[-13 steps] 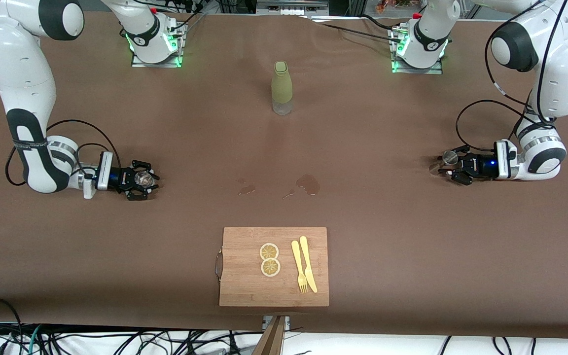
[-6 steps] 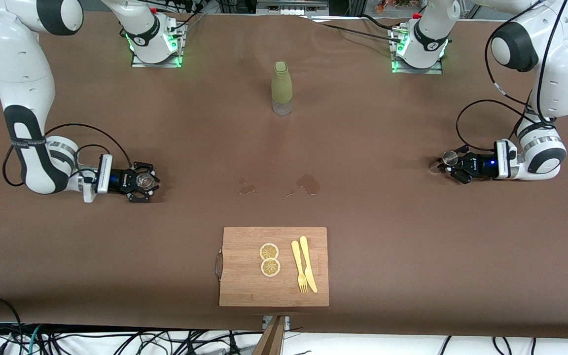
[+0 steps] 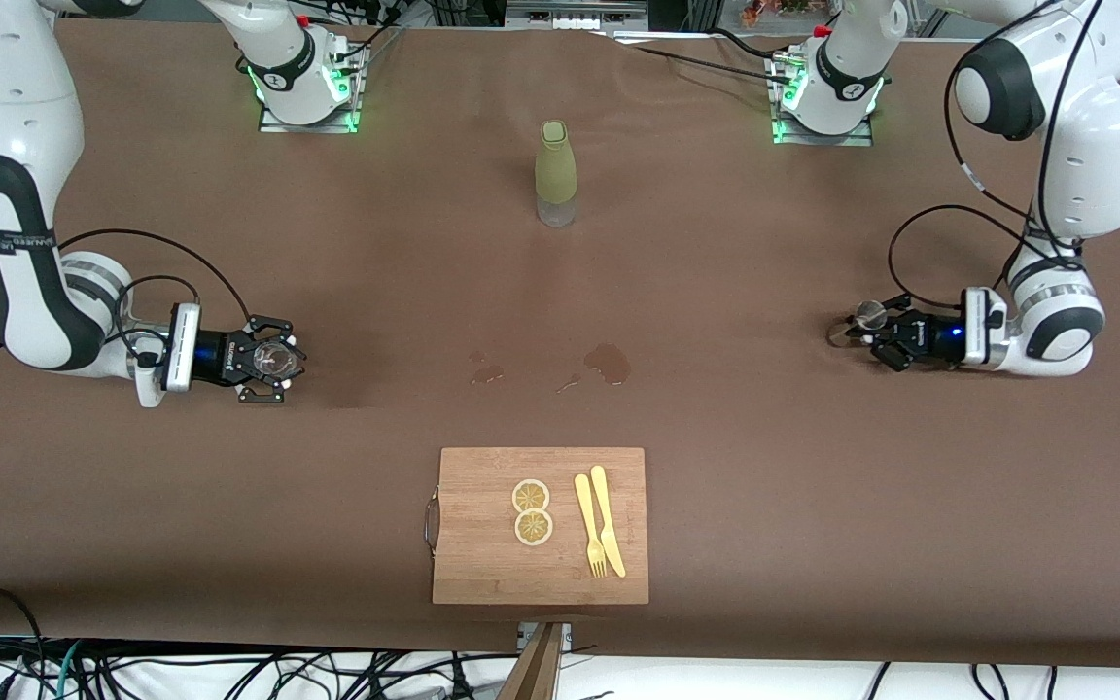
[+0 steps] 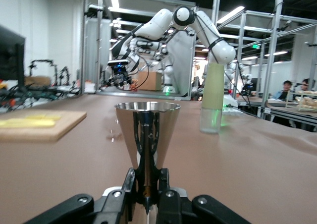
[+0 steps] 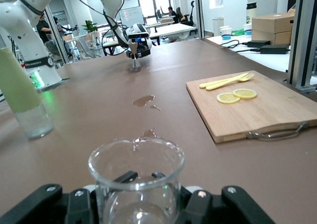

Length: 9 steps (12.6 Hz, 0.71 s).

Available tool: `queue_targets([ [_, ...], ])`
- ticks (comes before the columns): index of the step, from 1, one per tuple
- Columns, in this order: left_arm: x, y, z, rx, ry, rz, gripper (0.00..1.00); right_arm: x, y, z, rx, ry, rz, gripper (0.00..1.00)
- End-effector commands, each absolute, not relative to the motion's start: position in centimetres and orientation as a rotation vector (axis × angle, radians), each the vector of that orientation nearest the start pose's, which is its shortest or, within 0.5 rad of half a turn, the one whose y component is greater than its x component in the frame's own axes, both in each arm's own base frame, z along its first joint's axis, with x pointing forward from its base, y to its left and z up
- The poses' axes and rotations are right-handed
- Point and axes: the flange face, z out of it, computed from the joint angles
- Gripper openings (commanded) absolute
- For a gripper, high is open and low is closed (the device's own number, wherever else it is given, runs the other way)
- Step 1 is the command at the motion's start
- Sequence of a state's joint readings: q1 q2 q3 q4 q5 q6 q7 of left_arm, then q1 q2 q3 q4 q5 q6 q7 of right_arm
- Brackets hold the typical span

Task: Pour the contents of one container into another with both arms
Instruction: 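Lift the glass cup with the right gripper while the left gripper brings the jigger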

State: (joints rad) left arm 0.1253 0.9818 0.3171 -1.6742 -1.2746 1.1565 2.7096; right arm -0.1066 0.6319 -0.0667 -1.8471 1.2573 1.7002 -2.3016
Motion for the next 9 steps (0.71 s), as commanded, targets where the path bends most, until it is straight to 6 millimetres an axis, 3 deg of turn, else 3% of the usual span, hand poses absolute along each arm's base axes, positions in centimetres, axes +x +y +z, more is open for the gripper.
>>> queue_targets([
  [1, 57.4, 4.2, 8.3, 1.118, -1.274, 1.131, 0.0, 58.7, 1.4, 22.4, -1.59, -1.268, -0.876, 0.22],
  [5, 60.8, -8.2, 7.6, 1.204, -1.198, 1.219, 0.0, 58.9, 8.0, 26.4, -1.569, -1.335, -0.814, 0.22],
  [7, 61.1, -14.4, 7.6, 1.238, -1.124, 1.242, 0.0, 58.6, 11.3, 28.7, -1.593, -1.345, -0.757, 0.22],
  [9, 60.8, -19.3, 7.8, 1.269, -1.09, 1.258, 0.0, 58.4, 13.6, 30.3, -1.632, -1.39, -0.726, 0.22],
])
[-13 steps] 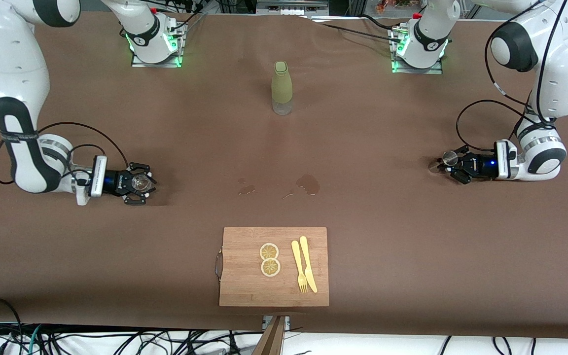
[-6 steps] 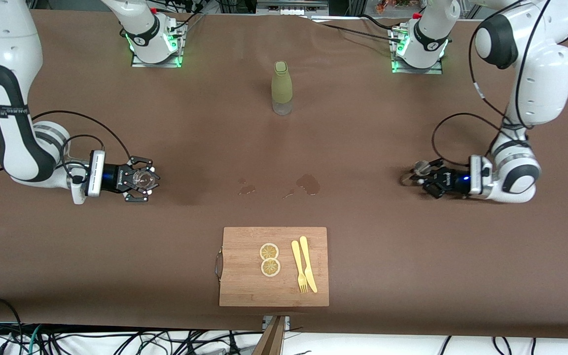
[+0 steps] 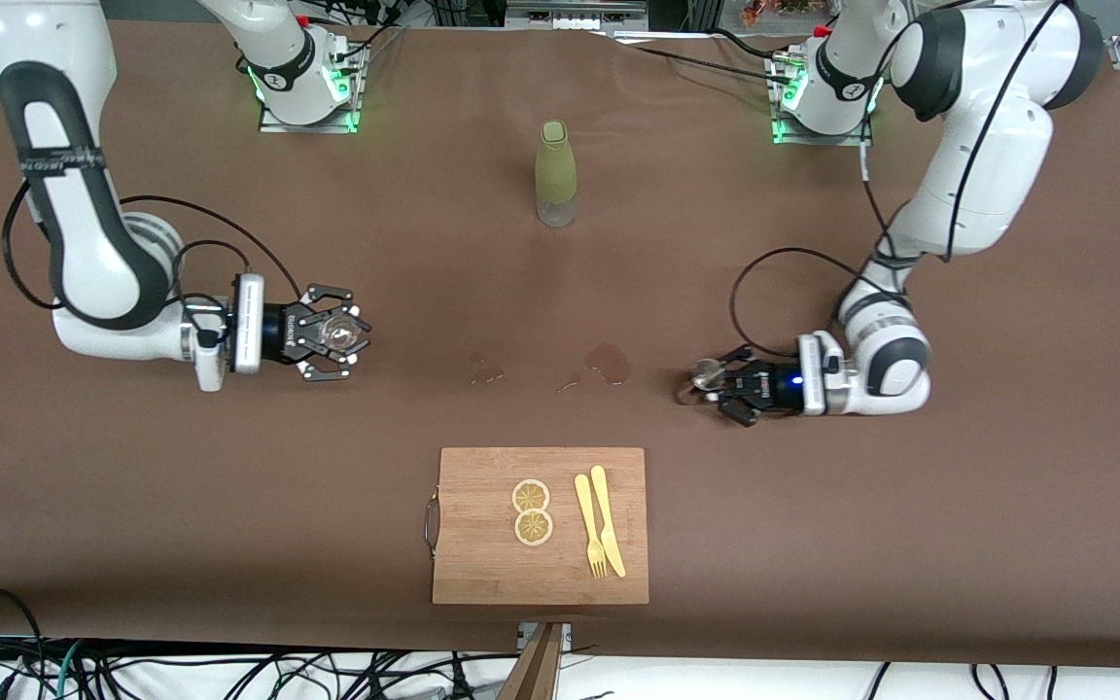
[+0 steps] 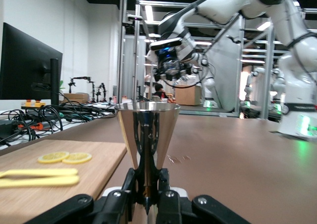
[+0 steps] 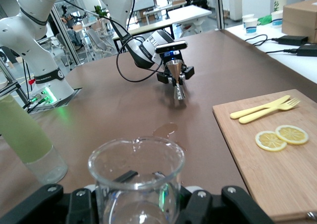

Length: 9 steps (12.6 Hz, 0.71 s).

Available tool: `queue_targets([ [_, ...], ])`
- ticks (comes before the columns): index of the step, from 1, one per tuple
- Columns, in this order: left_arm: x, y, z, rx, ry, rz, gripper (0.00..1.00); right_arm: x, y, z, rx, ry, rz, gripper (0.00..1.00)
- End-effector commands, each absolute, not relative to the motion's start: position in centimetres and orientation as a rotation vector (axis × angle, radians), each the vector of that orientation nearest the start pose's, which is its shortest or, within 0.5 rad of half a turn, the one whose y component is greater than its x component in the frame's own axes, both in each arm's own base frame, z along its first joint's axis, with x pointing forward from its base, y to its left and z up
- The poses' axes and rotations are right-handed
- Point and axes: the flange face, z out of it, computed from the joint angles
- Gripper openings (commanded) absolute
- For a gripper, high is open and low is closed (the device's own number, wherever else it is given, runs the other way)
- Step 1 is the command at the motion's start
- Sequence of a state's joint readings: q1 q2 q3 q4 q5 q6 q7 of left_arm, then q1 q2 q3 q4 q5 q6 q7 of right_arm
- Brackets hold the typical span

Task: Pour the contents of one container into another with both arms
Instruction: 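Lift the glass cup with the right gripper while the left gripper brings the jigger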

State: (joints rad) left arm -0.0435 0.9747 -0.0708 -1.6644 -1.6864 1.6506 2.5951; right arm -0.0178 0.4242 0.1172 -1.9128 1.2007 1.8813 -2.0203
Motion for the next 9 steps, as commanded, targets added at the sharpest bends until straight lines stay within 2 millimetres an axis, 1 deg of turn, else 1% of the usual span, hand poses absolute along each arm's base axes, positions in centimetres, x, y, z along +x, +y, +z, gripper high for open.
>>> queue_targets([
  [1, 60.6, -21.5, 8.1, 1.283, -1.089, 1.241, 0.0, 58.3, 15.1, 30.5, -1.641, -1.409, -0.715, 0.22],
  [2, 60.3, -23.5, 8.3, 1.299, -1.063, 1.232, 0.0, 58.0, 16.5, 31.0, -1.645, -1.418, -0.711, 0.22],
  [3, 59.9, -25.6, 8.4, 1.316, -1.077, 1.212, 0.0, 57.7, 17.6, 31.3, -1.661, -1.427, -0.714, 0.22],
  [4, 60.1, -27.7, 9.0, 1.33, -1.092, 1.209, 0.0, 57.3, 18.9, 32.1, -1.682, -1.429, -0.716, 0.22],
  [5, 59.7, -29.5, 9.0, 1.352, -1.092, 1.179, 0.0, 56.8, 20.3, 32.6, -1.698, -1.431, -0.714, 0.22],
  [6, 59.3, -31.1, 9.3, 1.363, -1.094, 1.158, 0.0, 56.4, 21.8, 33.2, -1.711, -1.438, -0.72, 0.22],
  [8, 58.6, -34.4, 9.7, 1.341, -1.123, 1.138, 0.0, 55.9, 24.2, 33.6, -1.741, -1.442, -0.717, 0.22],
  [9, 58.3, -35.8, 9.9, 1.323, -1.134, 1.134, 0.0, 55.5, 25.4, 33.6, -1.746, -1.452, -0.713, 0.22],
])
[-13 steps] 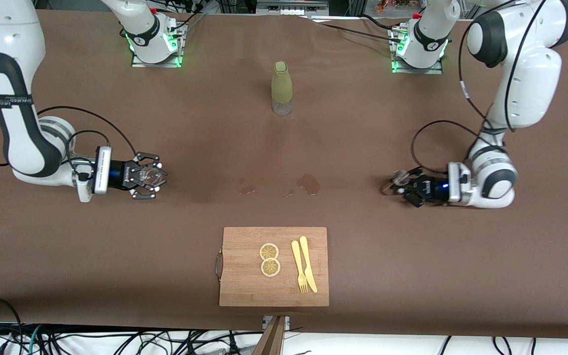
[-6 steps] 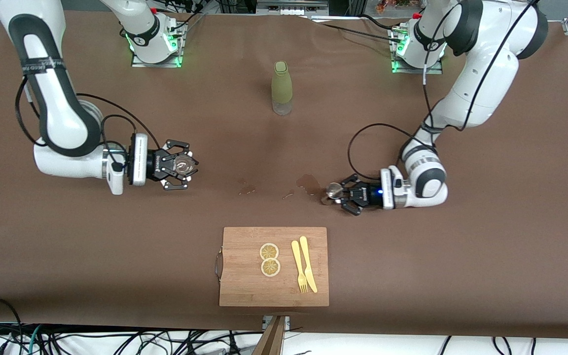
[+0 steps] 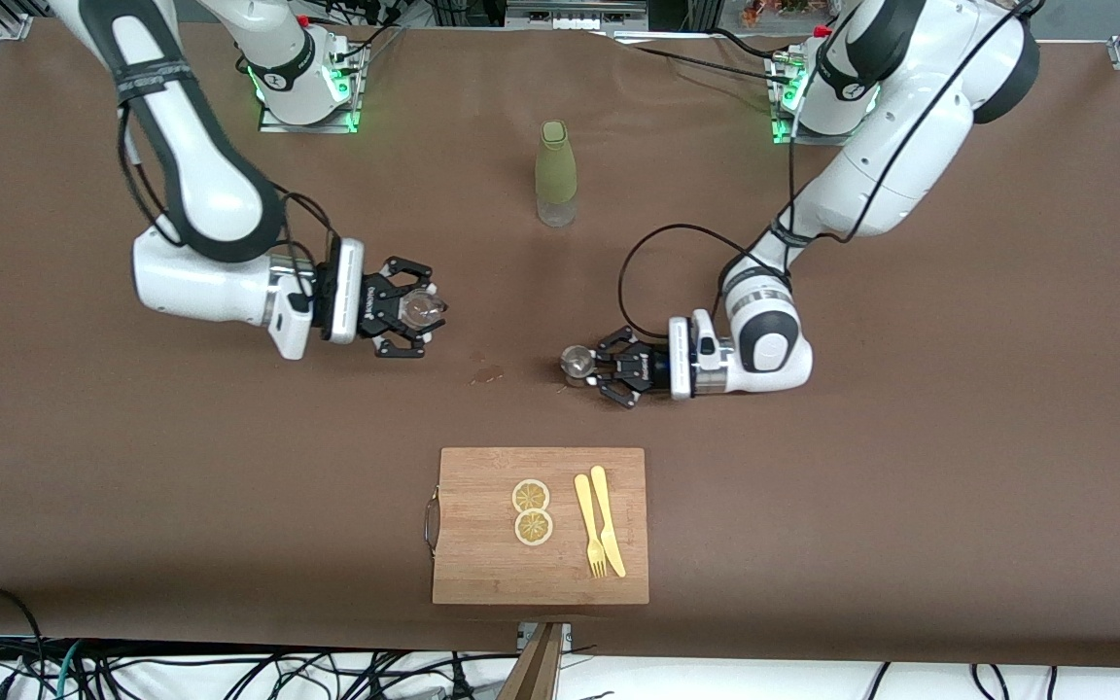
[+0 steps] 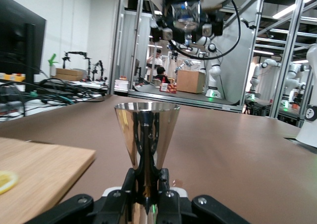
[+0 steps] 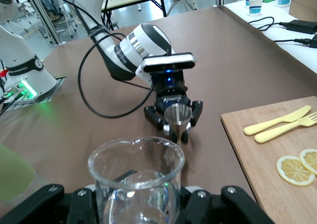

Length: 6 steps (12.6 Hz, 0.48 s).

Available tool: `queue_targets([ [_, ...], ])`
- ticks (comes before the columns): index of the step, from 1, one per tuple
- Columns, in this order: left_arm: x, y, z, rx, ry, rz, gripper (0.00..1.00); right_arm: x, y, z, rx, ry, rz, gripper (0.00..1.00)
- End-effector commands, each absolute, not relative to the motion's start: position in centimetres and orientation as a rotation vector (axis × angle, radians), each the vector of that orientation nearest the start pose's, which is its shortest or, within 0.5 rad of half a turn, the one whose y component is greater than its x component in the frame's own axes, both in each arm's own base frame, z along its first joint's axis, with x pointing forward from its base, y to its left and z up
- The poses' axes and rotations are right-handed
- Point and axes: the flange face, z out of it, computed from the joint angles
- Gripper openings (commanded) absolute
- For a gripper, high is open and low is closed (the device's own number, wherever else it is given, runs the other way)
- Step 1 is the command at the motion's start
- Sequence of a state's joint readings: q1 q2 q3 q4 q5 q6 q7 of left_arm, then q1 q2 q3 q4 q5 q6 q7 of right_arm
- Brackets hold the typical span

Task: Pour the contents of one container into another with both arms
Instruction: 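Lift the glass cup with the right gripper while the left gripper brings the jigger, then tilt the glass cup with the right gripper, pouring liquid into the jigger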

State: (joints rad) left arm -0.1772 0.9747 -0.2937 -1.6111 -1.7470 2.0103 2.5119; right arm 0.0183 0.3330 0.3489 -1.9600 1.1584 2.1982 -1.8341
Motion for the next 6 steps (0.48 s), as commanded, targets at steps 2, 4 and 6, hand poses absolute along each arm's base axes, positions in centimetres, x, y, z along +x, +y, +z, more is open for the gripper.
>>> queue_targets([
  [2, 57.1, -38.7, 9.7, 1.294, -1.137, 1.124, 0.0, 55.1, 27.2, 33.6, -1.766, -1.465, -0.718, 0.22],
  [4, 56.6, -41.0, 9.5, 1.268, -1.152, 1.13, 0.0, 54.5, 28.9, 33.4, -1.802, -1.454, -0.705, 0.22],
  [6, 56.1, -42.1, 9.3, 1.277, -1.172, 1.124, 0.0, 54.2, 29.8, 32.7, -1.822, -1.475, -0.701, 0.22],
])
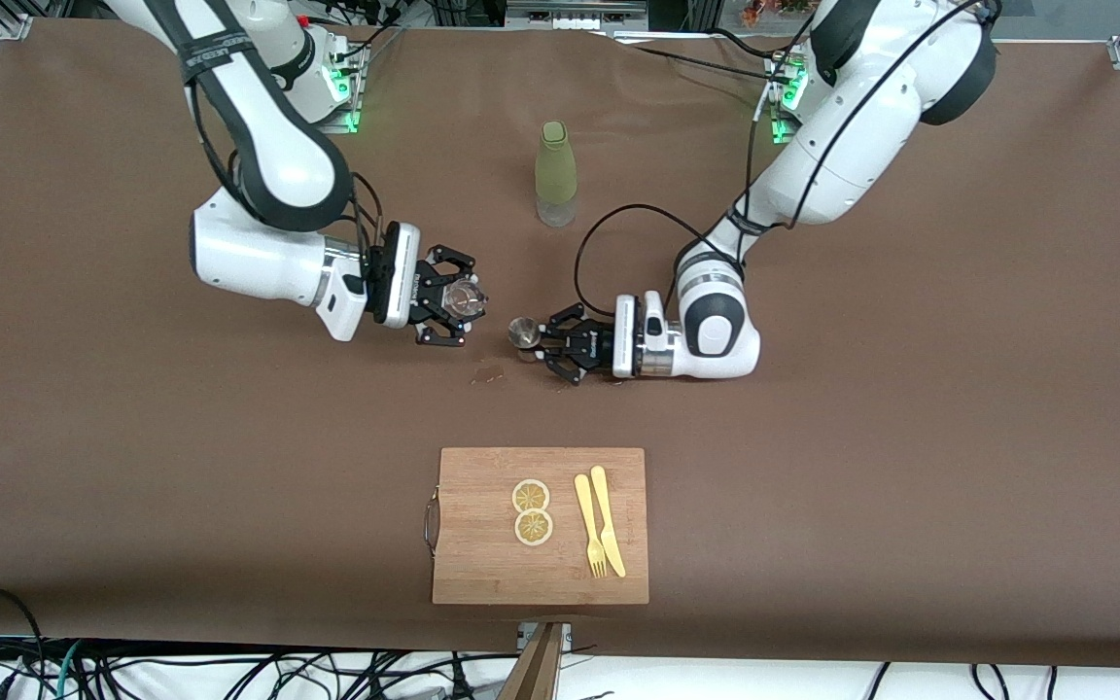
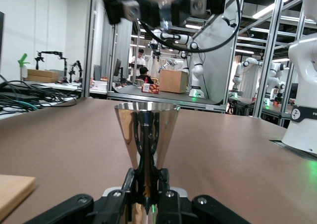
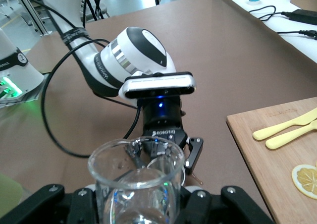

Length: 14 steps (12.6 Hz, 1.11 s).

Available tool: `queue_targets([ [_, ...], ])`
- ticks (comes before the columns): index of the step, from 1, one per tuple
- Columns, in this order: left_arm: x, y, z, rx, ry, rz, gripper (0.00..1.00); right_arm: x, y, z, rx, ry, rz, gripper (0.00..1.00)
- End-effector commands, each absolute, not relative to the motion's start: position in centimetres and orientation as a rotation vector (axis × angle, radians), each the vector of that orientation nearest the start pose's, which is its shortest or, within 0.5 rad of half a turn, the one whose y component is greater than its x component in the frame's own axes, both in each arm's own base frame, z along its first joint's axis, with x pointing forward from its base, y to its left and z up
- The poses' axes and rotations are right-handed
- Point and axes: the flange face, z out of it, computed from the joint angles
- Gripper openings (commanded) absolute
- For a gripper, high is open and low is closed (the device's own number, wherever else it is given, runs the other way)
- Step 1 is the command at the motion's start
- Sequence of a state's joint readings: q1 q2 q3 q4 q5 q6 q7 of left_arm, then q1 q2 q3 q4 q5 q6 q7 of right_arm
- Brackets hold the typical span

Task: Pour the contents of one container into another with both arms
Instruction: 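Tilt the glass cup with the right gripper, pouring liquid into the jigger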

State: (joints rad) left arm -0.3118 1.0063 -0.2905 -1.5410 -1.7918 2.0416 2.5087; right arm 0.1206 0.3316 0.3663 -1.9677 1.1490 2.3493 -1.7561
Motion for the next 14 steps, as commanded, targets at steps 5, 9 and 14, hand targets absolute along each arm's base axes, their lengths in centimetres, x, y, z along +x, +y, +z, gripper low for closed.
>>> queue_targets([
  [5, 55.73, -42.77, 8.9, 1.266, -1.184, 1.131, 0.0, 54.1, 30.02, 32.81, -1.868, -1.601, -0.617, 0.2],
  [9, 55.62, -42.94, 8.91, 1.261, -1.188, 1.137, 0.0, 53.91, 30.09, 32.6, -1.874, -1.65, -0.589, 0.2],
  [14, 55.64, -43.05, 9.07, 1.259, -1.188, 1.138, 0.0, 54.18, 30.94, 32.2, -1.985, -1.716, -0.477, 0.2],
])
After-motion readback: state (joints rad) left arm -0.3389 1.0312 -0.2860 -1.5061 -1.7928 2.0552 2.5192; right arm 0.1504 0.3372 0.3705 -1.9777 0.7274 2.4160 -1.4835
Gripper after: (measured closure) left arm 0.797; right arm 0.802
